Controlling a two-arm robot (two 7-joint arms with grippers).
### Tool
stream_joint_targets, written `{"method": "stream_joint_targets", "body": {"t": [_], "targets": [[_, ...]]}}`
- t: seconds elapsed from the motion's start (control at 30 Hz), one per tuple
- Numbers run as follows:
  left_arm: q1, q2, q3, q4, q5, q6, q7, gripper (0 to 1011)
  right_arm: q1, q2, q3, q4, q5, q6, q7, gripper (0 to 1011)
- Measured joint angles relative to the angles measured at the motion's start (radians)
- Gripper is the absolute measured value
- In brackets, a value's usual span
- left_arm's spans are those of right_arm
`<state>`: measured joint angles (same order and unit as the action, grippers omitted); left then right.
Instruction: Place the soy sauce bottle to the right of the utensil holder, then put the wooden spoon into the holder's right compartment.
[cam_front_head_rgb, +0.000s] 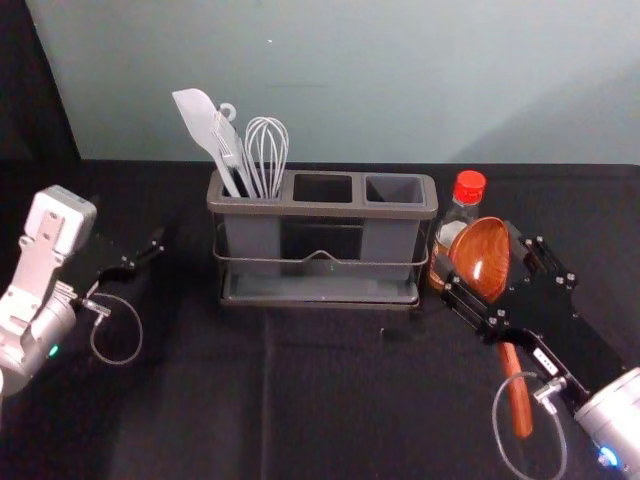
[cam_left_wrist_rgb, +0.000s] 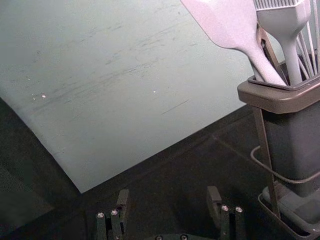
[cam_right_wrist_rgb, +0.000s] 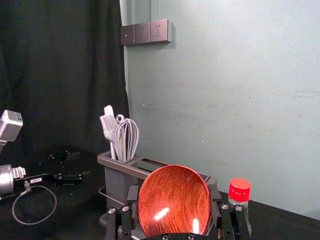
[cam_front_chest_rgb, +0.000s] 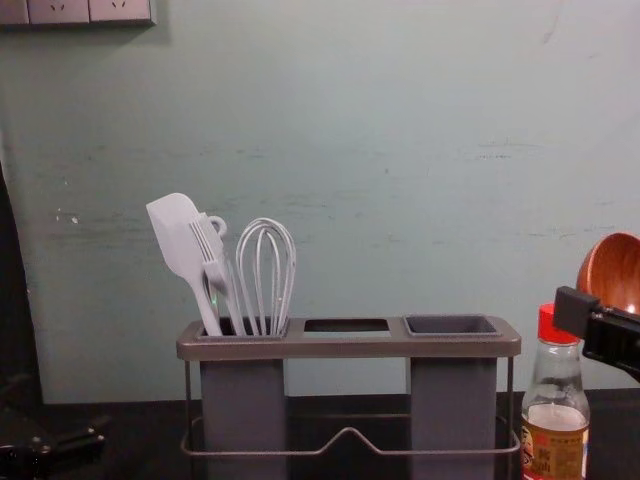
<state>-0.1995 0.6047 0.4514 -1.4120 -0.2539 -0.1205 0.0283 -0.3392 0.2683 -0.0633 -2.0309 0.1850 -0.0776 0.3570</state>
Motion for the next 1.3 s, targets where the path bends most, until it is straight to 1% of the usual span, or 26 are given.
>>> {"method": "stream_joint_targets", "body": {"t": [0.2, 0.27, 0.33, 0.4, 0.5, 0.53, 0.57, 0.6, 0.63, 0.67, 0.73, 0.77, 0.87, 0.9, 1.13, 1.23, 1.3], "targets": [[0.000, 0.000, 0.000, 0.000, 0.000, 0.000, 0.000, 1000, 0.008, 0.004, -0.003, 0.001, -0.001, -0.009, -0.005, 838], [0.000, 0.000, 0.000, 0.000, 0.000, 0.000, 0.000, 1000, 0.025, 0.007, -0.010, 0.005, -0.005, -0.012, -0.011, 838], [0.000, 0.000, 0.000, 0.000, 0.000, 0.000, 0.000, 1000, 0.056, 0.013, -0.020, 0.013, -0.010, -0.010, -0.011, 838], [0.000, 0.000, 0.000, 0.000, 0.000, 0.000, 0.000, 1000, 0.100, 0.019, -0.031, 0.034, -0.009, -0.015, -0.005, 838], [0.000, 0.000, 0.000, 0.000, 0.000, 0.000, 0.000, 1000, 0.163, 0.024, -0.047, 0.071, -0.001, -0.042, 0.016, 838], [0.000, 0.000, 0.000, 0.000, 0.000, 0.000, 0.000, 1000, 0.208, 0.026, -0.056, 0.100, 0.005, -0.061, 0.031, 839], [0.000, 0.000, 0.000, 0.000, 0.000, 0.000, 0.000, 1000, 0.225, 0.026, -0.061, 0.114, 0.008, -0.067, 0.036, 838], [0.000, 0.000, 0.000, 0.000, 0.000, 0.000, 0.000, 1000, 0.271, 0.026, -0.072, 0.143, 0.014, -0.085, 0.048, 839], [0.000, 0.000, 0.000, 0.000, 0.000, 0.000, 0.000, 1000, 0.291, 0.025, -0.077, 0.157, 0.016, -0.095, 0.055, 838], [0.000, 0.000, 0.000, 0.000, 0.000, 0.000, 0.000, 1000, 0.336, 0.022, -0.089, 0.189, 0.030, -0.112, 0.073, 839], [0.000, 0.000, 0.000, 0.000, 0.000, 0.000, 0.000, 1000, 0.379, 0.018, -0.100, 0.221, 0.053, -0.127, 0.093, 838], [0.000, 0.000, 0.000, 0.000, 0.000, 0.000, 0.000, 1000, 0.416, 0.013, -0.109, 0.252, 0.071, -0.141, 0.110, 839], [0.000, 0.000, 0.000, 0.000, 0.000, 0.000, 0.000, 1000, 0.462, 0.006, -0.123, 0.290, 0.088, -0.158, 0.129, 839], [0.000, 0.000, 0.000, 0.000, 0.000, 0.000, 0.000, 1000, 0.488, 0.002, -0.132, 0.316, 0.099, -0.169, 0.139, 838], [0.000, 0.000, 0.000, 0.000, 0.000, 0.000, 0.000, 1000, 0.580, -0.018, -0.165, 0.415, 0.123, -0.212, 0.163, 838], [0.000, 0.000, 0.000, 0.000, 0.000, 0.000, 0.000, 1000, 0.630, -0.032, -0.179, 0.474, 0.156, -0.240, 0.184, 839], [0.000, 0.000, 0.000, 0.000, 0.000, 0.000, 0.000, 1000, 0.650, -0.037, -0.184, 0.496, 0.167, -0.249, 0.192, 839]]}}
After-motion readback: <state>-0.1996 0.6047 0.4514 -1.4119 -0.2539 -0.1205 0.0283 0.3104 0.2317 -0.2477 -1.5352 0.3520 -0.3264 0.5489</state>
